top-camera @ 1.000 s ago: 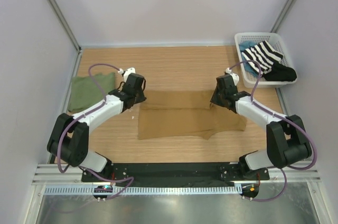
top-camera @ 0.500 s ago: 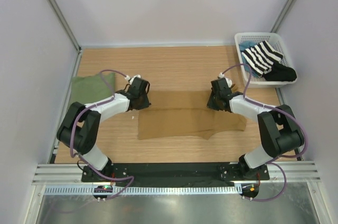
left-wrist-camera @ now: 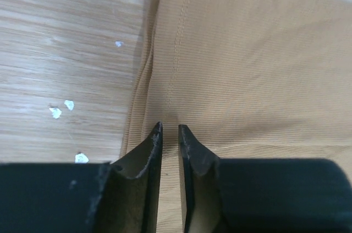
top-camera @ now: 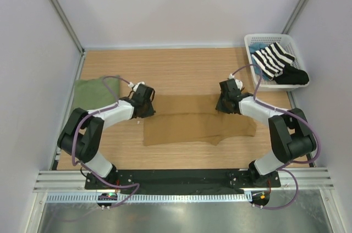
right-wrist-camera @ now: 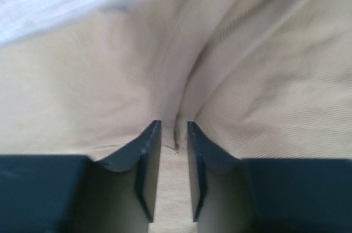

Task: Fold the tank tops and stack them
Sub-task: Fold the tank top

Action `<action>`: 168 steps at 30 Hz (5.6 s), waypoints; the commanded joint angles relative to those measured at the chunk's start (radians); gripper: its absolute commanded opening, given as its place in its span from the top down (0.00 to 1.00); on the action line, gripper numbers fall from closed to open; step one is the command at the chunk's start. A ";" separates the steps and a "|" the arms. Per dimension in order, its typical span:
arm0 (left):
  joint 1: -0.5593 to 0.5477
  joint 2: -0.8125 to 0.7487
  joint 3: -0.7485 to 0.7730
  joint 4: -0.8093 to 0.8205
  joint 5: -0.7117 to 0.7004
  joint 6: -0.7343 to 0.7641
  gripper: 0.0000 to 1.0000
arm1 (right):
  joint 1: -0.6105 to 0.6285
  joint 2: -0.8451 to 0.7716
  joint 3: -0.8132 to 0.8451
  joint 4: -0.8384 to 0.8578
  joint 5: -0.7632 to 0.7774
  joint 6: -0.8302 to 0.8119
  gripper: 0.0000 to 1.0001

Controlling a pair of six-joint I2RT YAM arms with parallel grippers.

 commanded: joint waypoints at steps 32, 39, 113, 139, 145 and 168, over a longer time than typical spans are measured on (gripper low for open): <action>0.151 0.232 0.416 -0.102 0.026 0.016 0.30 | -0.304 0.355 0.559 -0.278 0.186 0.171 0.19; 0.165 0.245 0.439 -0.122 0.044 0.036 0.30 | -0.307 0.318 0.475 -0.244 0.187 0.170 0.52; 0.246 0.327 0.465 -0.149 0.086 0.065 1.00 | -0.370 -0.062 -0.091 0.377 0.112 0.168 0.89; 0.291 0.510 0.746 -0.235 0.103 0.085 1.00 | -0.370 0.386 0.307 0.185 0.057 0.217 0.99; 0.291 0.328 0.591 -0.134 0.103 0.056 0.65 | -0.353 0.245 0.291 0.178 0.052 0.180 0.81; 0.120 -0.694 -0.121 -0.395 0.064 -0.009 0.18 | 0.210 -0.364 -0.139 -0.214 -0.004 0.033 0.40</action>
